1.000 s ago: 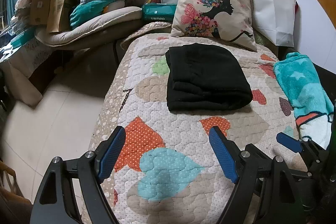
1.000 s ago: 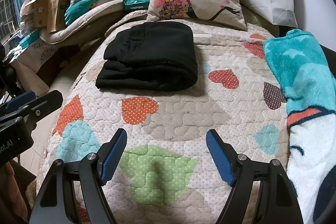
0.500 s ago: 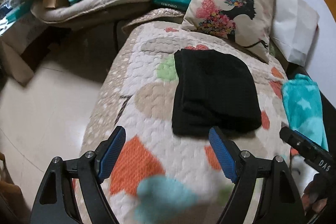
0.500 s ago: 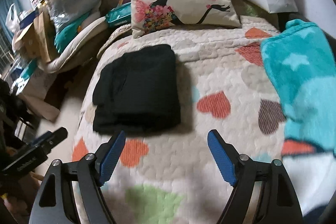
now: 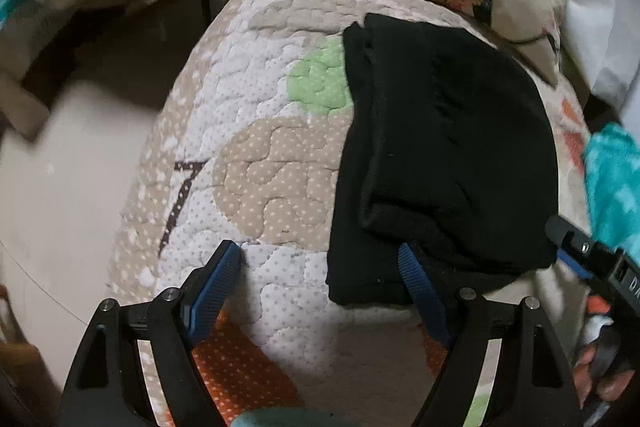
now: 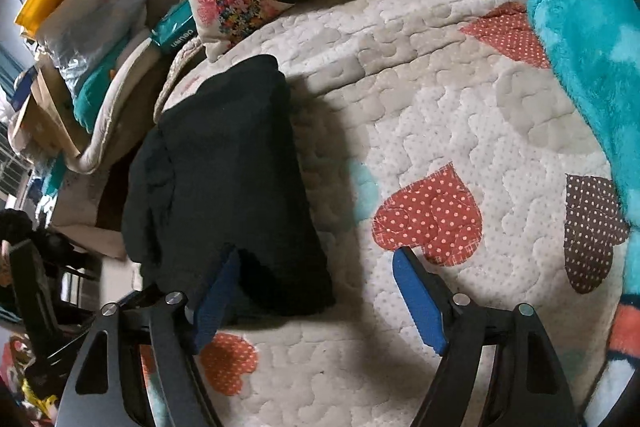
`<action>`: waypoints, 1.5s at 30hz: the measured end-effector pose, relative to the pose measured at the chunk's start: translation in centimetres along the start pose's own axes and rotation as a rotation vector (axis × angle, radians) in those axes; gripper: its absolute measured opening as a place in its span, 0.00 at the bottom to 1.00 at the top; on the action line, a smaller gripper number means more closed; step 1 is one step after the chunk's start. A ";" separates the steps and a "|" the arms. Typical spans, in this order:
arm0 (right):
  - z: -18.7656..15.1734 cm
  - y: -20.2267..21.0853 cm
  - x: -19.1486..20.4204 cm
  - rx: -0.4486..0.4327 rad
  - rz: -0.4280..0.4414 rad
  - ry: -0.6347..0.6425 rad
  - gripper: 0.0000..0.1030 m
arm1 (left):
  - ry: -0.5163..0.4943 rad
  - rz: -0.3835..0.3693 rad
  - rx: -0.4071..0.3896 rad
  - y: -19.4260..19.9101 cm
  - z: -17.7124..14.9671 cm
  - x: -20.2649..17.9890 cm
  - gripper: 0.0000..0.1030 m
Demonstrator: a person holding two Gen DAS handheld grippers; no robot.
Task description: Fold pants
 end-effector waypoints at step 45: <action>-15.3 16.3 6.2 -0.366 -0.102 0.353 0.85 | -0.171 0.110 -0.498 21.9 -14.6 -6.0 1.00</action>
Point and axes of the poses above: each gripper's, at about its wrist camera, not at the fingertips, and y roughly against the way its jaws point, x to its left, z to its top, the point moved 1 cm from there along -y, roughly the way its jaws point, and after that the axes turned 7 degrees about -z, right-handed, at the moved point
